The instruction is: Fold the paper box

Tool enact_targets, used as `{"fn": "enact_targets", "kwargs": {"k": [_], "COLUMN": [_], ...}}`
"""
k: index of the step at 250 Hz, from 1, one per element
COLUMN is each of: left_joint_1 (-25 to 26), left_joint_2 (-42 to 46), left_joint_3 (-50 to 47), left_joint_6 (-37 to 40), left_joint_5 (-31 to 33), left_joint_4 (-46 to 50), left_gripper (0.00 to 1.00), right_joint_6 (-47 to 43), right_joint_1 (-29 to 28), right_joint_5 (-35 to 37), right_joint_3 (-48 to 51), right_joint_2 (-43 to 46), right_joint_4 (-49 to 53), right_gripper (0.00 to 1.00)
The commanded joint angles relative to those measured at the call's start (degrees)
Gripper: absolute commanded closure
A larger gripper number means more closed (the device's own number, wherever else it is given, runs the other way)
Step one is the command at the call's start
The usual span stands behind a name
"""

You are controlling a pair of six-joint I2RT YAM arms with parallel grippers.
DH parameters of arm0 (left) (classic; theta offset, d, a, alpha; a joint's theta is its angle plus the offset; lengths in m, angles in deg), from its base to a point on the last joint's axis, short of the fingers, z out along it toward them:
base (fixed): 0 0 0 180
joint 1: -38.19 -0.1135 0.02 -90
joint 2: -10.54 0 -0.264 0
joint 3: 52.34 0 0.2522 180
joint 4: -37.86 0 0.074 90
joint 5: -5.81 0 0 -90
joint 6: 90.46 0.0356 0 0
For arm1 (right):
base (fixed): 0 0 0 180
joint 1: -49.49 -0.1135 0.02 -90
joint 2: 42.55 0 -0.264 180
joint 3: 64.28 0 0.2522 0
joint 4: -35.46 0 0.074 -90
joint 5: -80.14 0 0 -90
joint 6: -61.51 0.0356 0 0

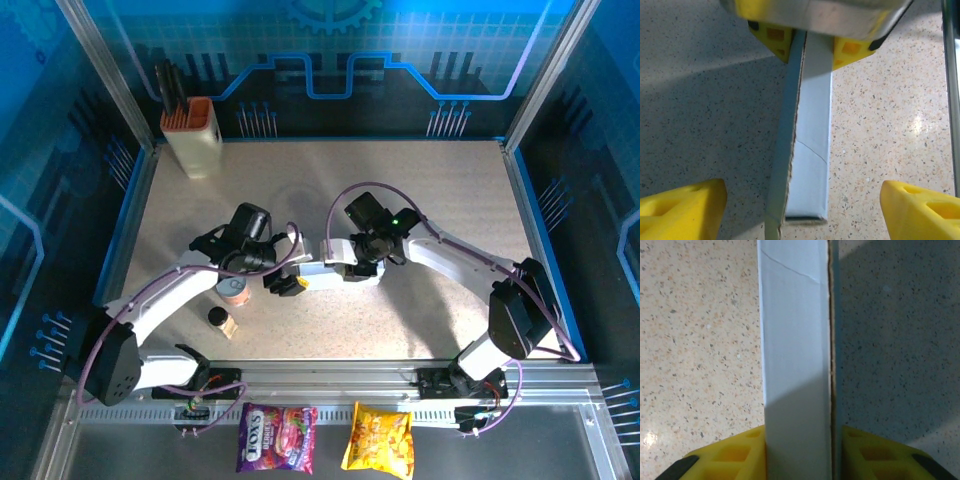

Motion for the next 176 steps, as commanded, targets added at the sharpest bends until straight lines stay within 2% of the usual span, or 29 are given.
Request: {"fn": "enact_targets", "kwargs": {"k": [1, 73, 124, 176], "left_joint_1": [0.68, 0.86, 0.86, 0.86], "left_joint_2": [-1.06, -2.09, -2.11, -2.33], "left_joint_3": [-1.23, -1.82, -2.25, -2.34], "left_joint_6": [3.37, 5.94, 6.99, 7.69], "left_joint_5": [-0.44, -0.51, 0.68, 1.12], "left_joint_4": [-1.23, -0.31, 0.14, 0.88], "left_gripper": [0.22, 0.52, 0.61, 0.69], "right_joint_6": [1.23, 1.56, 1.45, 0.91], "right_joint_1": [-1.22, -1.58, -0.47, 3.54], "right_joint_5": [-3.09, -3.50, -4.75, -8.03], "right_joint_3": [-1.92, -1.17, -0.04, 2.24], "right_joint_2": [-1.03, -1.12, 0.02, 3.09], "right_joint_4": [-0.48, -1.85, -2.73, -4.01], "right_gripper": [0.65, 0.64, 0.61, 0.55]}}
